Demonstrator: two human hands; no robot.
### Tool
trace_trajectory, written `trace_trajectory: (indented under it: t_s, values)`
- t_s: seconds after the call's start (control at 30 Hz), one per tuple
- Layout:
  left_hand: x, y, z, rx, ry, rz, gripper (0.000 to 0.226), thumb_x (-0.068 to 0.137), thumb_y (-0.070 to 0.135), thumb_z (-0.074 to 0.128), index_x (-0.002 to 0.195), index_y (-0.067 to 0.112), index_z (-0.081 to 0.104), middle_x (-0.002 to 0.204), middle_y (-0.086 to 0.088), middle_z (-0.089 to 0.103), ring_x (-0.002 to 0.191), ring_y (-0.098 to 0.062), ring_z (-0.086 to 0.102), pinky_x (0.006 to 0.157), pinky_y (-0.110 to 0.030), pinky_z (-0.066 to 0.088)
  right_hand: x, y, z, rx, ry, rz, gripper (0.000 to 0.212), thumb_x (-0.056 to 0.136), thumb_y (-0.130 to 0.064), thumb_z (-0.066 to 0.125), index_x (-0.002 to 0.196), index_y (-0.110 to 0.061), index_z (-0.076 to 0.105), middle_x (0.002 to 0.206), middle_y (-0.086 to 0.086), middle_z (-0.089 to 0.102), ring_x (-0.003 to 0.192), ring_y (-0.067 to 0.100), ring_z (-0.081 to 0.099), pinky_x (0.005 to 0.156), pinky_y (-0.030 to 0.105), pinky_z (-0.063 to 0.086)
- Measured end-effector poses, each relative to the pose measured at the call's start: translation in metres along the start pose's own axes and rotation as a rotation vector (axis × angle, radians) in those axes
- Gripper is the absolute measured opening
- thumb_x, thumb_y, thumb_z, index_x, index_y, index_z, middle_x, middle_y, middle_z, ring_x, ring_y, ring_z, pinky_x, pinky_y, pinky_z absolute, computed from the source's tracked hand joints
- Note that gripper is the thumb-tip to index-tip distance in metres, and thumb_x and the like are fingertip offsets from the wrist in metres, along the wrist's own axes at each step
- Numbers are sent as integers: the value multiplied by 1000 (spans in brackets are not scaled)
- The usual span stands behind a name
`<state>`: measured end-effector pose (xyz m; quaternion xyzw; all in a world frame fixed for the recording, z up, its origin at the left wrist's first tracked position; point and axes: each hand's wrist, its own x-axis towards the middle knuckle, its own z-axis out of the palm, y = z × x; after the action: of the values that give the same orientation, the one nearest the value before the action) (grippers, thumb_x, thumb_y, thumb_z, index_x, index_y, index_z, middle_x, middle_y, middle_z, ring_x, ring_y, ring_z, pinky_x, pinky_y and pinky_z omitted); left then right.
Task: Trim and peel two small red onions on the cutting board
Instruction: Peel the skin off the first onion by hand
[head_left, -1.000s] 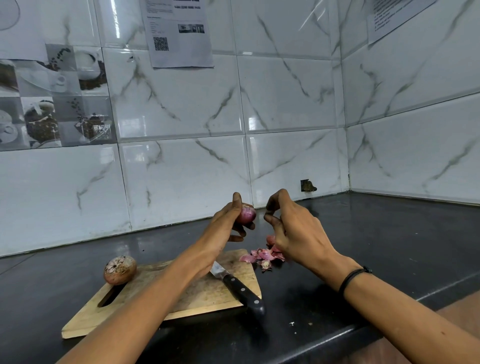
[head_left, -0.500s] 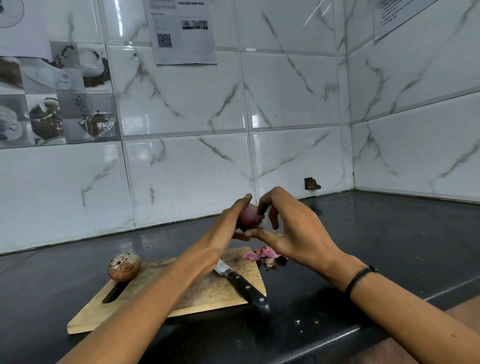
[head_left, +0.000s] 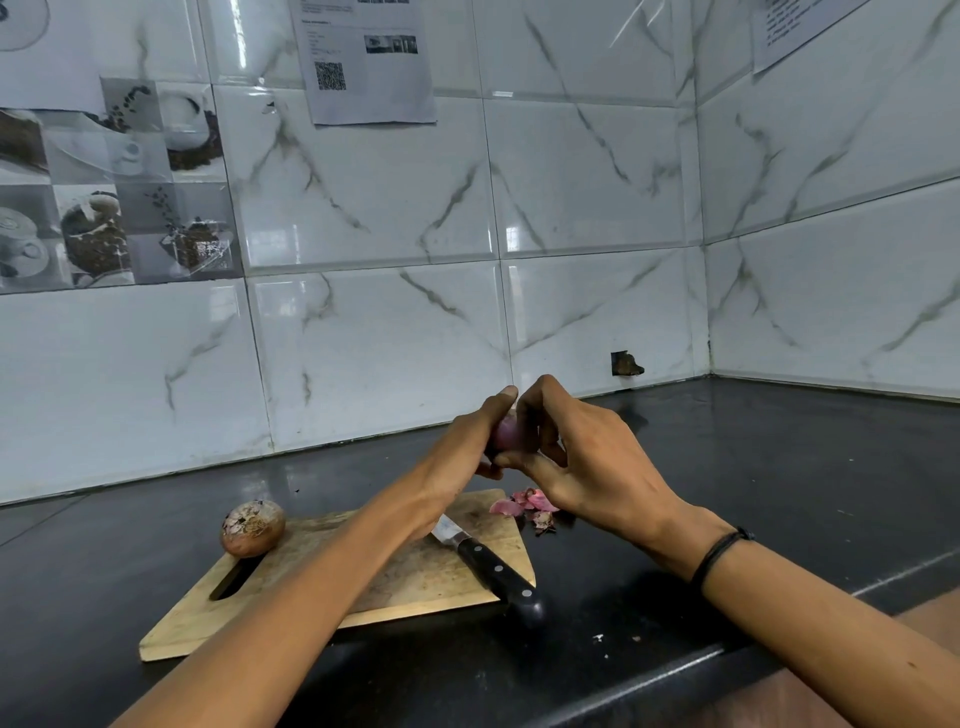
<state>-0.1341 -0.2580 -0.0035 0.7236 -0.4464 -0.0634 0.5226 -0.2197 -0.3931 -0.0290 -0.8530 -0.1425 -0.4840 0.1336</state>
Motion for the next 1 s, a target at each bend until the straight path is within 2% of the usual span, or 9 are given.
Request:
trace_trajectory:
  t_s: [0.23,0.33,0.47,0.57,0.7,0.77,0.83,0.9,1.0]
  values:
    - [3,-9,-4,2,15,-71,54,100,63,32,104,29,74,96,1,78,97,-17,69,110,-45,44,0,3,-7,143,38,135,61,67,-65,81,99,-26,48,73,-15,57,63,14,53,62,42,51]
    - [3,-8,-4,0,4,-38,48,103,59,31,102,35,73,95,11,78,97,-11,69,106,-39,48,0,1,-7,164,11,124,56,70,-63,81,103,-25,57,83,-15,61,68,15,58,66,35,53]
    - [3,-7,-7,41,31,-23,48,103,57,31,98,31,71,84,11,74,86,-11,66,85,-27,48,2,1,-7,168,6,107,39,80,-52,79,104,-24,68,96,-16,67,80,10,64,70,16,48]
    - [2,-8,-9,69,20,-47,52,103,57,34,90,19,66,78,6,66,80,-13,61,82,-30,50,2,3,-9,189,14,134,23,85,-42,77,99,-23,75,96,-14,70,82,11,66,71,11,44]
    - [0,-9,-9,73,8,-51,49,103,55,37,68,32,63,66,6,53,69,-13,48,81,-33,48,1,4,-7,178,9,140,13,90,-32,76,96,-22,79,93,-13,71,86,10,66,70,7,41]
    - [0,-9,-8,82,-11,-52,51,102,56,37,83,18,66,76,-2,54,75,-16,48,79,-32,45,1,8,-4,150,-19,123,12,94,-29,72,98,-18,75,93,-10,68,84,9,64,68,11,43]
    - [0,-9,-7,75,-18,-49,58,100,59,38,92,6,60,82,-10,49,78,-20,44,78,-34,43,0,12,0,76,-69,96,13,99,-30,63,100,-18,66,93,-8,64,83,10,61,68,25,50]
    - [0,-9,-5,64,-12,-47,54,100,61,38,83,13,56,77,-10,44,74,-20,40,76,-36,40,-1,12,3,0,-111,68,12,102,-29,55,100,-17,58,94,-8,57,81,13,58,69,43,52]
    - [0,-7,-3,33,18,-56,55,101,61,36,70,19,52,67,-3,43,71,-20,37,75,-36,38,-2,10,4,-57,-128,29,13,103,-28,49,101,-16,53,96,-7,52,79,15,55,66,48,51]
